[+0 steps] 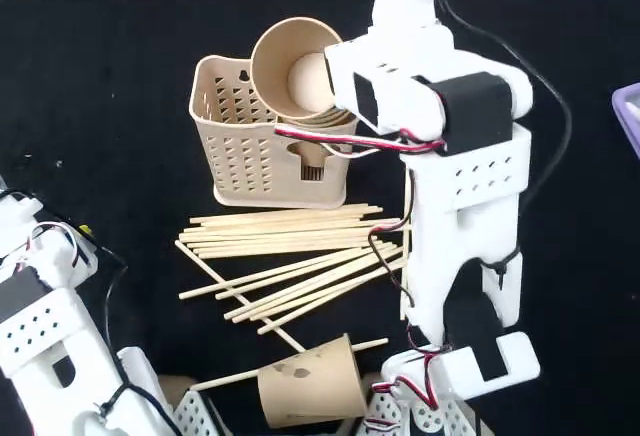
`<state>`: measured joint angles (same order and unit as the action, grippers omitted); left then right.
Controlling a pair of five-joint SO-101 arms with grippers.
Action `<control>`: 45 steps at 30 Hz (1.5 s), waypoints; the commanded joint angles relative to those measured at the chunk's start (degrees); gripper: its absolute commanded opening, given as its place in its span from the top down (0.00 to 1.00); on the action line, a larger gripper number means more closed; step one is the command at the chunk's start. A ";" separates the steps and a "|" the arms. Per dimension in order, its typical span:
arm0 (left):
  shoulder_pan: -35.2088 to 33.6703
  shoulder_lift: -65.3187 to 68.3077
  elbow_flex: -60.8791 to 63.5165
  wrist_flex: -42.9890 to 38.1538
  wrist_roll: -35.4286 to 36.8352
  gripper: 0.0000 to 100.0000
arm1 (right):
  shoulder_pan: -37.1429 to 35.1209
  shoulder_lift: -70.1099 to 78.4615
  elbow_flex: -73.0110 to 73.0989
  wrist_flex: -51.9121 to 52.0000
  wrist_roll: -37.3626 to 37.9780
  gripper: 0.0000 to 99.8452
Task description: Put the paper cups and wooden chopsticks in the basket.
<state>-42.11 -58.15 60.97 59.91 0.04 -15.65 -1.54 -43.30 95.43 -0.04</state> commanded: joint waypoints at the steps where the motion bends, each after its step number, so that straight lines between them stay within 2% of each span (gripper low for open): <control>1: -0.04 -0.62 -3.12 -1.14 0.26 0.78 | 0.26 -0.13 -2.77 0.88 -0.53 0.86; 3: -0.04 -0.62 -3.12 -1.14 0.26 0.78 | -0.88 -0.84 -3.21 0.88 -0.09 0.78; 5: 0.04 -0.62 -3.12 -1.14 0.26 0.78 | -1.05 -1.80 -3.91 0.88 0.00 0.74; 13: 0.04 -0.62 -3.12 -1.14 0.26 0.78 | -1.14 -5.41 -4.35 0.44 0.00 0.73; 19: 0.04 -0.62 -3.12 -1.14 0.26 0.78 | -0.97 -2.59 0.92 -4.13 0.00 0.73; 30: 0.04 -0.62 -3.12 -1.14 0.26 0.78 | -0.88 -2.33 1.19 -10.37 0.00 0.73; 40: -0.04 -0.62 -4.18 -0.97 0.00 0.78 | -0.88 -10.51 -0.22 2.02 0.00 0.73; 45: -0.04 -0.62 -11.30 2.02 -0.09 0.78 | 0.00 -15.60 4.44 5.80 0.00 0.73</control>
<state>-42.11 -58.07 58.68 60.00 0.04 -15.91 -12.44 -40.92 99.38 -0.04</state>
